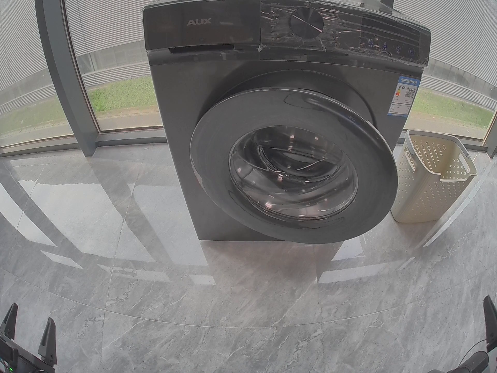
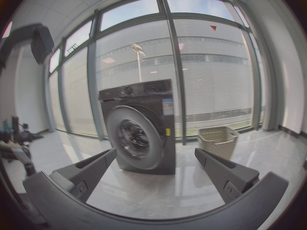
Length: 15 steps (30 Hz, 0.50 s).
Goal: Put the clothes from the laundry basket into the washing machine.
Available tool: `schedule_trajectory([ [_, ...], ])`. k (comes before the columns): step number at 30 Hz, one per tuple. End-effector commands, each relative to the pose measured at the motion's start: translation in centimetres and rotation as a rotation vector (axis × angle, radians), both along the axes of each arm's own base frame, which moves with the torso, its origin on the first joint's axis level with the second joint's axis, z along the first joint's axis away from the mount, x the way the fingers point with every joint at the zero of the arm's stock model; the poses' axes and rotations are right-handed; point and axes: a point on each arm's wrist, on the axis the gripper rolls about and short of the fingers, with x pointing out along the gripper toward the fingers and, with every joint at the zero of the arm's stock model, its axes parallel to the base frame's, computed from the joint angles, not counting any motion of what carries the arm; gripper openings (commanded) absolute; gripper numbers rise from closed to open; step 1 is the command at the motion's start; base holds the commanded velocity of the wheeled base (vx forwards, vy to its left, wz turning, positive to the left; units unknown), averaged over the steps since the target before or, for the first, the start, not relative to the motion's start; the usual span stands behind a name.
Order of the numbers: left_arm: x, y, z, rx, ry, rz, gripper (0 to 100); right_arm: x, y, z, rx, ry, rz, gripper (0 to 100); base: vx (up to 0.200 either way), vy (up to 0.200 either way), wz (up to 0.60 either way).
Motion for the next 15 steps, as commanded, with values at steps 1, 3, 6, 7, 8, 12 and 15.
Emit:
schedule_trajectory([
  [1, 0.1, -0.1, -1.0, 0.008, 0.067, -0.044, 100, 3.3, 0.6, 4.1, 0.121, 0.222, 0.383, 100, 0.0, 0.0, 0.0],
  [3, 0.1, -0.1, -1.0, 0.027, 0.07, -0.045, 100, 5.3, 1.2, 4.6, 0.182, 0.314, 0.498, 100, 0.0, 0.0, 0.0],
  [6, 0.1, -0.2, -1.0, 0.049, 0.072, -0.053, 100, 8.9, 2.5, 5.0, 0.195, 0.399, 0.561, 100, 0.0, 0.0, 0.0],
  [7, 0.1, -0.2, -1.0, 0.049, 0.07, -0.056, 100, 10.1, 2.9, 5.0, 0.195, 0.418, 0.56, 100, 0.0, 0.0, 0.0],
  [8, 0.1, -0.2, -1.0, 0.051, 0.062, -0.064, 100, 11.2, 3.3, 4.9, 0.193, 0.433, 0.557, 100, 0.0, 0.0, 0.0],
  [12, -0.2, -0.2, -1.1, 0.051, 0.035, -0.094, 100, 15.8, 4.9, 4.1, 0.188, 0.493, 0.554, 100, 0.0, 0.0, 0.0],
  [15, -0.2, -0.2, -1.1, 0.05, 0.036, -0.089, 100, 17.8, 5.7, 3.2, 0.185, 0.532, 0.557, 100, 0.0, 0.0, 0.0],
])
